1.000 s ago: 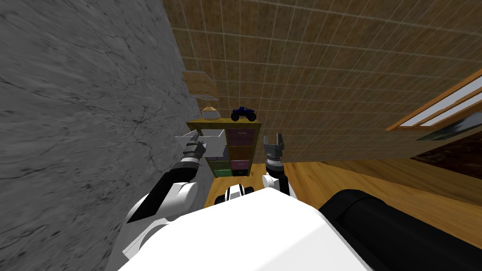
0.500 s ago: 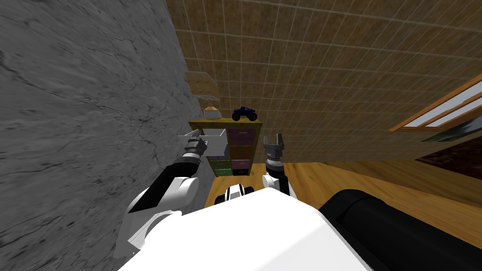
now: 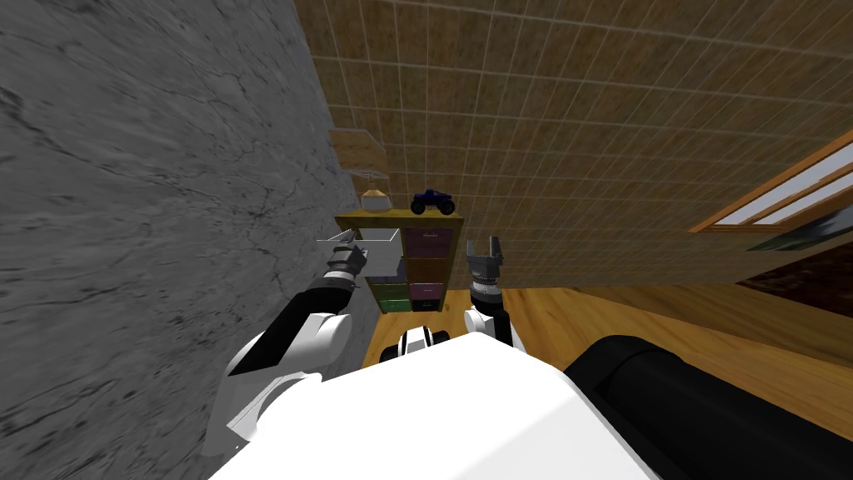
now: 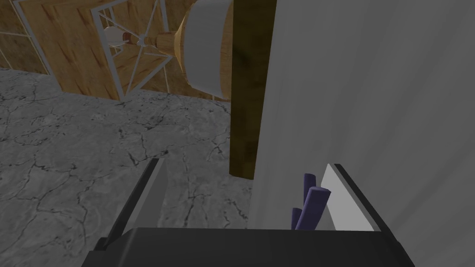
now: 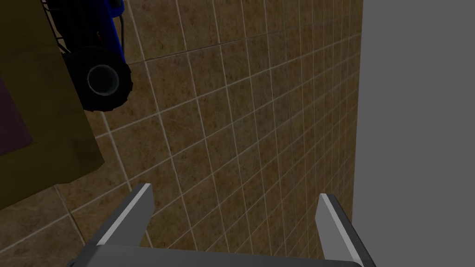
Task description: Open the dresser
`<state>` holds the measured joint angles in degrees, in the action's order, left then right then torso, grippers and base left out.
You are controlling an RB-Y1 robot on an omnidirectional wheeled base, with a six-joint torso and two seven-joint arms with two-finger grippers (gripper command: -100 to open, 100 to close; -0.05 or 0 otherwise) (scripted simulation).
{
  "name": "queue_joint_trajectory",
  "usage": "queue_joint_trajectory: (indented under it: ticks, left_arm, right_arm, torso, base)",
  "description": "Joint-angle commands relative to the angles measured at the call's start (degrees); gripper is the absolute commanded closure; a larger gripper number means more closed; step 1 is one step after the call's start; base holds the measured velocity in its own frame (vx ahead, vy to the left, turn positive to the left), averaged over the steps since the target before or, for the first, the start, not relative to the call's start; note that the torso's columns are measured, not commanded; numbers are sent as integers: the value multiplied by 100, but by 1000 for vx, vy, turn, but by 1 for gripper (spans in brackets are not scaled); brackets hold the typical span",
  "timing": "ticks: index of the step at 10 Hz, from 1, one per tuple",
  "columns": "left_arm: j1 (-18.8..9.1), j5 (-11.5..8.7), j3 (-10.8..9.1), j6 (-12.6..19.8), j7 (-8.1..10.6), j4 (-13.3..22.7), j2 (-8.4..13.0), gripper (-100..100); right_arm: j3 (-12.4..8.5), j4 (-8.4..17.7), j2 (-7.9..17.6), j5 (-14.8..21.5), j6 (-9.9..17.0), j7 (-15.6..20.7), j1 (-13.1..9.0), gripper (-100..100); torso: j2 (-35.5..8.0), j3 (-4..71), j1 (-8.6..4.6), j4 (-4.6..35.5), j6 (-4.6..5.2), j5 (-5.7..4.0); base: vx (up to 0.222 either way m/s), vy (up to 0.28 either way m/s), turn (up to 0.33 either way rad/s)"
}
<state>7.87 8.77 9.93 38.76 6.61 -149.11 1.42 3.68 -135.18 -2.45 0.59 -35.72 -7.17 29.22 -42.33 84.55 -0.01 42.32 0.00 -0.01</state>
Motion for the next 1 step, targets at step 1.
queue_joint_trajectory:
  ticks: [1]
  left_arm:
    - [1,0,0,1,0,1,0,0]
  right_arm:
    - [0,0,0,0,0,0,0,0]
  torso:
    - [1,0,0,-1,0,0]
  base:
    - [0,0,0]
